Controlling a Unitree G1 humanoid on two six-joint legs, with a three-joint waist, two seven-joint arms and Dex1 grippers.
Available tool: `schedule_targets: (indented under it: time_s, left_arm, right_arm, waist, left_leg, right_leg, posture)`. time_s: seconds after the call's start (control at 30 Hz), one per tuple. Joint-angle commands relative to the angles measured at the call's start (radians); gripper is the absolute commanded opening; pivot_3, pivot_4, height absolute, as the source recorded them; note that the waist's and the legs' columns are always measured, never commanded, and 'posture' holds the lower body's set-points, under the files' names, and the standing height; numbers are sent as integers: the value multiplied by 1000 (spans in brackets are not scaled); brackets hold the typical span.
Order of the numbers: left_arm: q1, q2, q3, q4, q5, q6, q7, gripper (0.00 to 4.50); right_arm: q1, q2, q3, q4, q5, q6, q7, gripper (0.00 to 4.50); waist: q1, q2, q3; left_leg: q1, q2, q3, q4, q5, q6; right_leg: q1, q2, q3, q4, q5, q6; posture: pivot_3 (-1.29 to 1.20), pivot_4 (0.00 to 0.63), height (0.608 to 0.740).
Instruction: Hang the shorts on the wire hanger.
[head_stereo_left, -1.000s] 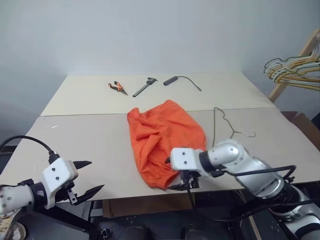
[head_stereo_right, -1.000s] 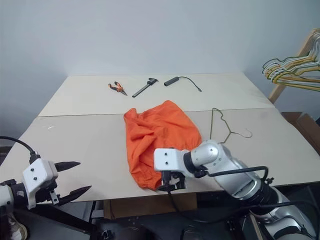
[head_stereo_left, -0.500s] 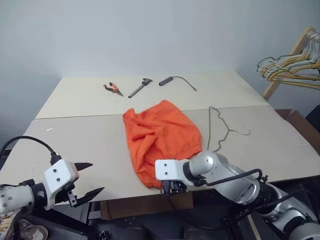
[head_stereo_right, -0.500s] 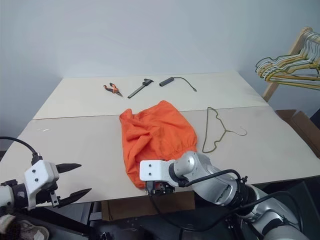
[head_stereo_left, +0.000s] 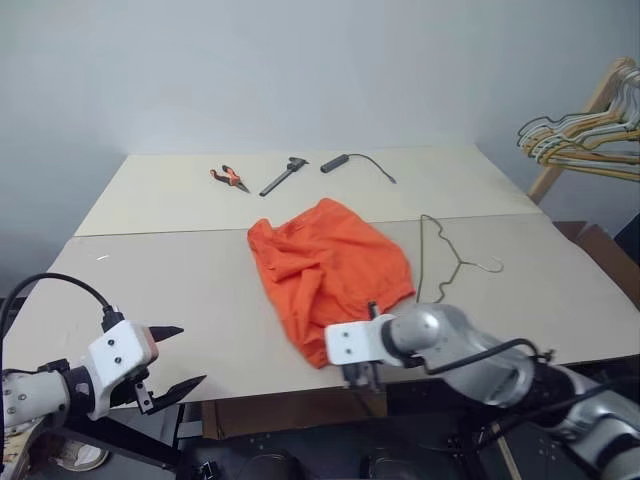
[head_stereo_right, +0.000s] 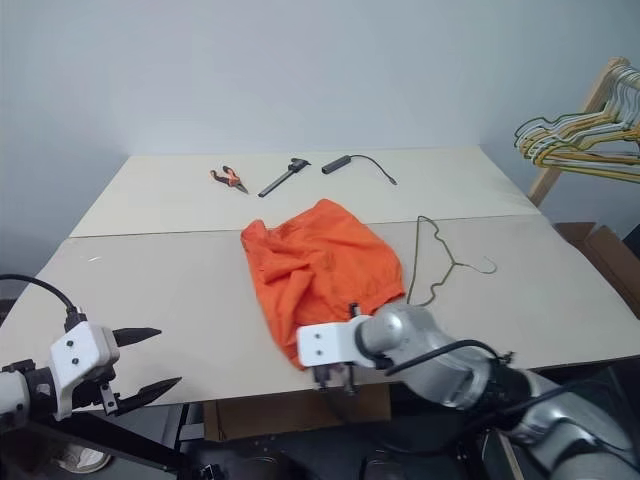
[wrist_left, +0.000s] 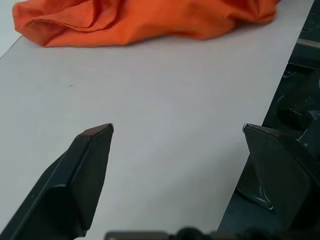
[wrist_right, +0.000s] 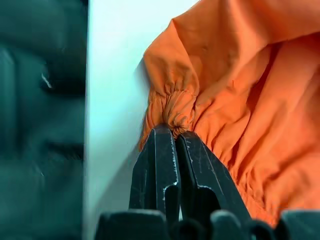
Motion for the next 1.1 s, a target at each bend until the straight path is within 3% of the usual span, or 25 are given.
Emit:
schedule_targets:
  time_s: [0.03, 0.13, 0.23, 0.43, 0.6, 1.1]
  left_arm:
    - [-56, 20, -24, 23, 4, -24, 1, 4500]
    - [-143, 5, -69, 58, -9, -33, 18, 4500]
    - [-296, -52, -138, 122, -39, -26, 61, 4500]
    - [-576, -172, -271, 358, -21, -97, 79, 4500]
    - [-749, -183, -394, 564, 58, -212, 11, 4500]
    - [-1229, -320, -593, 1269, 238, -443, -89, 4500]
  right_arm:
    - [36, -127, -93, 83, -32, -373, 57, 54]
    - [60, -166, -148, 182, -35, -548, 86, 54]
    - [69, -131, -191, 245, -48, -594, 82, 54]
    - [79, -43, -243, 278, -76, -576, 89, 54]
    - [95, -9, -271, 278, -103, -562, 101, 54]
    - [125, 50, -317, 260, -142, -533, 127, 54]
  waist:
    - [-4, -1, 0]
    - [-8, -1, 0]
    - [-11, -2, 0]
    - [-7, -3, -1]
    - [-9, -4, -1]
    - [-21, -4, -1]
  left_leg:
    - [1, 0, 0, 0, 0, 0]
    - [3, 1, 0, 0, 0, 0]
    - [5, 3, 2, 0, 0, 0]
    - [4, 3, 2, 0, 4, 7]
    - [3, 2, 2, 0, 4, 8]
    - [-1, 1, 2, 7, 3, 10]
  right_leg:
    - [1, 0, 0, 0, -1, 2]
    - [5, 2, 1, 1, -2, 2]
    - [7, 3, 3, 2, -2, 1]
    - [6, 4, 4, 2, 6, -3]
    - [5, 4, 4, 2, 7, -3]
    - [5, 6, 3, 2, 7, -2]
  posture:
    - [60, 0, 740]
    - [53, 0, 740]
    - [51, 0, 740]
    - [36, 0, 740]
    - [13, 0, 740]
    - [-20, 0, 740]
